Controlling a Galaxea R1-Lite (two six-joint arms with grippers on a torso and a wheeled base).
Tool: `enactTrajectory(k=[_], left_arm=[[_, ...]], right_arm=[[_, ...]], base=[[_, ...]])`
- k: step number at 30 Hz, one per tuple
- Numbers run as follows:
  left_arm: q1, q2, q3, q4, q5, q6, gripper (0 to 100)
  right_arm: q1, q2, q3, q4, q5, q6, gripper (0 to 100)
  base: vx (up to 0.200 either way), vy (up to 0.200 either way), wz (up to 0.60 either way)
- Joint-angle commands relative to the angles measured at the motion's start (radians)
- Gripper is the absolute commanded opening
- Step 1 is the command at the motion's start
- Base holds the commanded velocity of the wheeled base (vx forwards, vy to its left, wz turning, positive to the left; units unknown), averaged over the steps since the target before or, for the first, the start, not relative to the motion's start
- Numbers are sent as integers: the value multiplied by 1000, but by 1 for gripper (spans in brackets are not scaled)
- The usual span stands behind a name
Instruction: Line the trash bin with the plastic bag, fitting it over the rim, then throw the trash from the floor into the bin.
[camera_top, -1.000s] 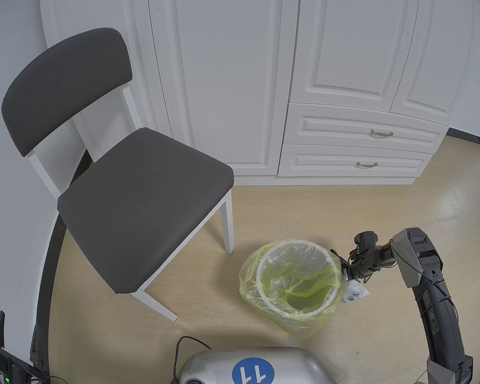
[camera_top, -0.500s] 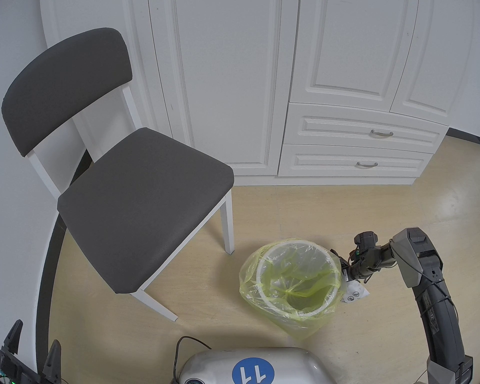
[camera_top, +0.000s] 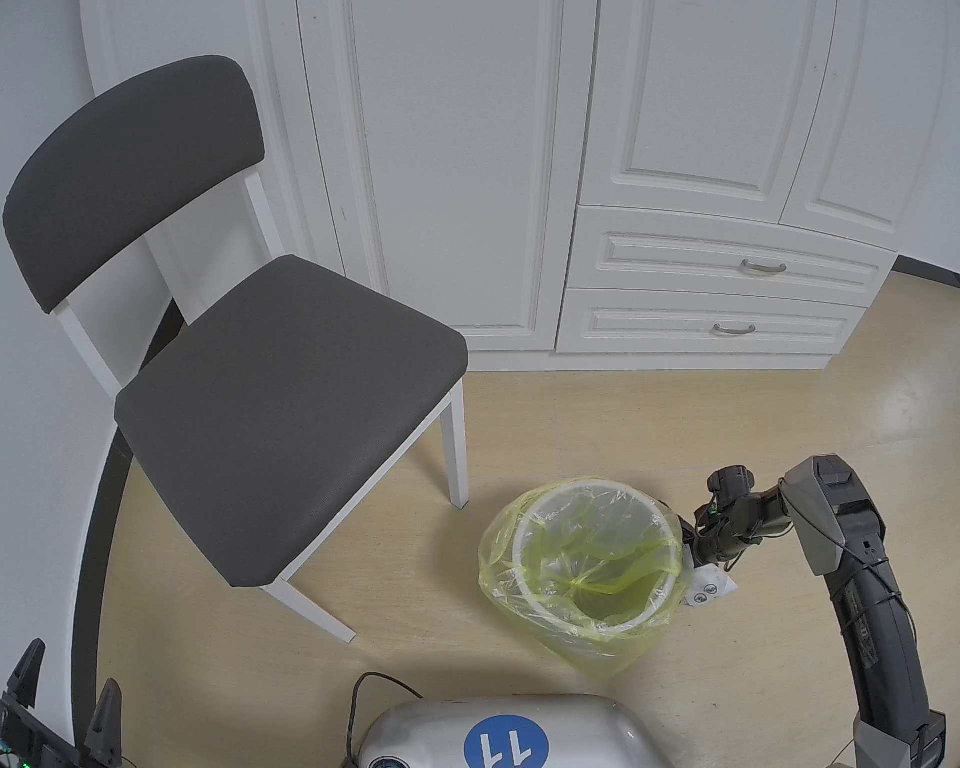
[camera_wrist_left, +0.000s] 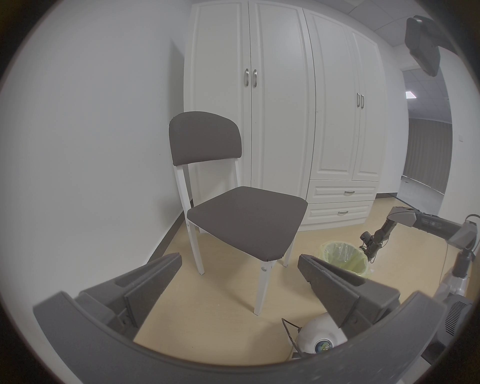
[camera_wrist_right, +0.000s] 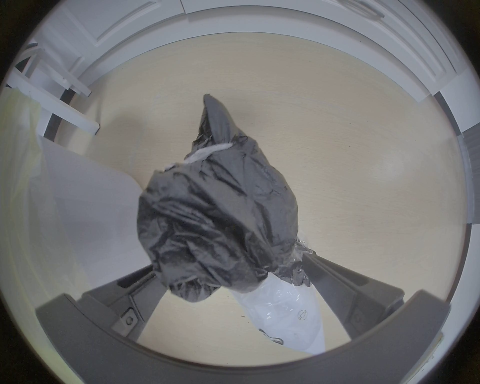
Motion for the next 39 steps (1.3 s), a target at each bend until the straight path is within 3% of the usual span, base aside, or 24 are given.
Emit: enactTrajectory(k=[1,10,15,25,33,39], left_arm=[[-1,-11,16,0,0,0,100],[-1,-11,16,0,0,0,100],[-1,-11,16,0,0,0,100],[1,-11,16,0,0,0,100],[-1,-11,16,0,0,0,100],[-1,-11,16,0,0,0,100]], right_arm=[[0,-1,0,4,8,0,0],[-8,-15,0,14,7,0,0],[-43,-70,9,14,59,11,0],[-48,-176,156,-24,110,43,0],[-61,-279,273,-67,192,90,0],[-95,-319,359,-130,196,96,0]], base=[[0,0,0],[0,0,0],[0,0,0],[0,0,0],[0,0,0],[0,0,0]])
